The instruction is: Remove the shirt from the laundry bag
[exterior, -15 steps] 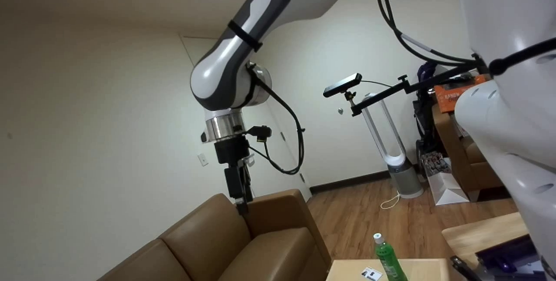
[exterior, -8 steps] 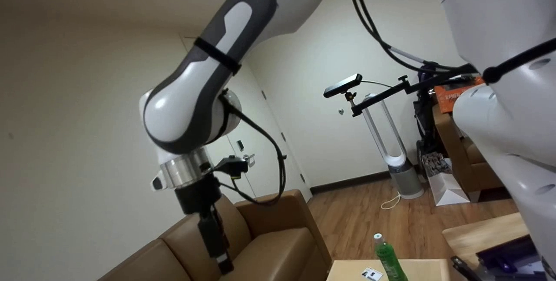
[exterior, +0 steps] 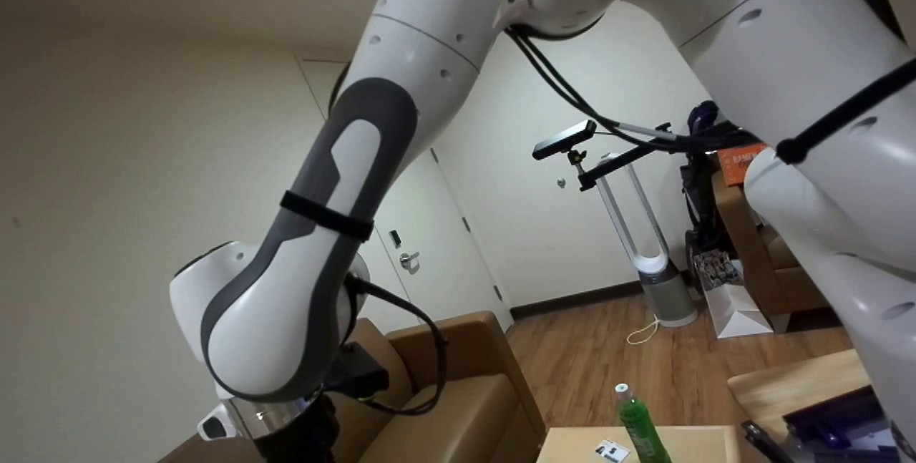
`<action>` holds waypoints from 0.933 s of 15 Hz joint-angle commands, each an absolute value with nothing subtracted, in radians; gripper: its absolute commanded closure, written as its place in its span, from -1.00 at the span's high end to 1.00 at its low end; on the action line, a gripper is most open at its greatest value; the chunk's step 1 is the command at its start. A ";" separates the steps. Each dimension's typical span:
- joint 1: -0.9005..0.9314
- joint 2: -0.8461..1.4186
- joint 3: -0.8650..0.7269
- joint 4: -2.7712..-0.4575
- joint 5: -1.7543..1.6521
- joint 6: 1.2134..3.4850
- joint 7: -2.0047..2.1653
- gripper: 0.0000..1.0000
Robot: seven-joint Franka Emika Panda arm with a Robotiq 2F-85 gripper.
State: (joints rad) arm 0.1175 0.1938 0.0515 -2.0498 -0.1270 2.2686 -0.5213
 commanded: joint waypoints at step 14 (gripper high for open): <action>0.122 0.595 0.156 -1.904 -0.230 2.363 -0.542 1.00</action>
State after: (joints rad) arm 0.1290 0.5354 0.1626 -1.9050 -0.1771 2.2851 -0.5265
